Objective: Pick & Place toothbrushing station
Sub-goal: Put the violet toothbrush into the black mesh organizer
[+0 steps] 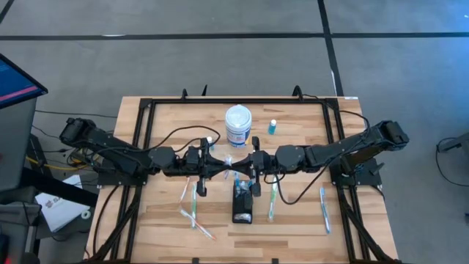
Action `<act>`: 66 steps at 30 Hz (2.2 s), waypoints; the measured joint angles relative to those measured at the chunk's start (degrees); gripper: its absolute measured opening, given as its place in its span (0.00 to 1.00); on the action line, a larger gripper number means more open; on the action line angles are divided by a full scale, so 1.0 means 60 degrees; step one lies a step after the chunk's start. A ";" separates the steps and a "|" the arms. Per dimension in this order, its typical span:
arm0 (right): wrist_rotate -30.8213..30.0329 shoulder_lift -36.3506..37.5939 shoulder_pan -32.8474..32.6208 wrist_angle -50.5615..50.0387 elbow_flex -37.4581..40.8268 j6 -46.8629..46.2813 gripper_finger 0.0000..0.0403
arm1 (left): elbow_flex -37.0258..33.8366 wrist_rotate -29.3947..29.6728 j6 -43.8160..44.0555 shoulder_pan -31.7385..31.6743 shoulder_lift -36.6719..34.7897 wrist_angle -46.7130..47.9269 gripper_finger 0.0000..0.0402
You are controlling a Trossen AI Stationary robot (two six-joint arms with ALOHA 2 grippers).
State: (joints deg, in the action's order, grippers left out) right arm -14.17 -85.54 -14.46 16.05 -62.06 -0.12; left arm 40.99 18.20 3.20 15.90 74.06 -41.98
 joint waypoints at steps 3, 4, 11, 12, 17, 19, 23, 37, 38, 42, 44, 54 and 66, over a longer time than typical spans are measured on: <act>0.0000 0.0004 -0.0004 -0.0012 0.0000 0.0026 0.00 | 0.0000 0.0007 0.0006 0.0000 0.0000 0.0000 0.04; 0.0000 0.0004 -0.0004 -0.0018 0.0000 0.0026 0.00 | 0.0000 0.0009 0.0006 0.0000 0.0000 0.0000 0.05; 0.0000 0.0007 -0.0009 -0.0093 -0.0004 0.0061 0.00 | -0.0004 0.0014 0.0020 0.0000 -0.0140 -0.0029 0.09; 0.0000 0.0007 -0.0012 -0.0087 -0.0004 0.0061 0.00 | -0.0004 0.0014 0.0018 0.0000 -0.0163 -0.0047 0.10; 0.0000 0.0088 -0.0026 -0.0212 -0.0004 0.0059 0.00 | -0.0075 0.0011 0.0014 0.0033 -0.0448 0.0092 0.11; 0.0000 0.0227 -0.0060 -0.0464 0.0000 0.0059 0.00 | -0.0211 0.0011 0.0017 0.0033 -0.0624 0.0185 0.11; -0.0086 0.0482 -0.0177 -0.0849 0.0002 0.0054 0.00 | -0.0446 0.0011 0.0014 0.0135 -0.1028 0.0332 0.12; -0.0451 0.1076 -0.0929 -0.1677 -0.0003 0.0019 0.00 | -0.1024 0.0003 0.0112 0.0375 -0.1526 0.0412 0.11; -0.0490 0.1086 -0.0983 -0.1649 -0.0004 0.0019 0.00 | -0.1024 0.0000 0.0109 0.0379 -0.1526 0.0420 0.11; -0.0511 0.1181 -0.1248 -0.1632 0.0000 0.0022 0.00 | -0.1024 0.0002 0.0109 0.0379 -0.1526 0.0423 0.11; -0.0650 0.1206 -0.1429 -0.1662 0.0000 0.0021 0.00 | -0.1024 0.0000 0.0109 0.0379 -0.1526 0.0426 0.11; -0.0832 0.1228 -0.2288 -0.1395 -0.0001 -0.0158 0.00 | -0.1024 0.0000 0.0113 0.0379 -0.1526 0.0426 0.11; -0.2396 0.1231 -0.3255 -0.1648 0.0000 -0.0345 0.00 | -0.1024 -0.0006 0.0113 0.0408 -0.1523 0.0436 0.11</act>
State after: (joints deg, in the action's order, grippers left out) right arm -28.55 -78.15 -33.99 6.17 -62.06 -2.19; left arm 34.85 18.16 3.88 18.35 64.93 -39.36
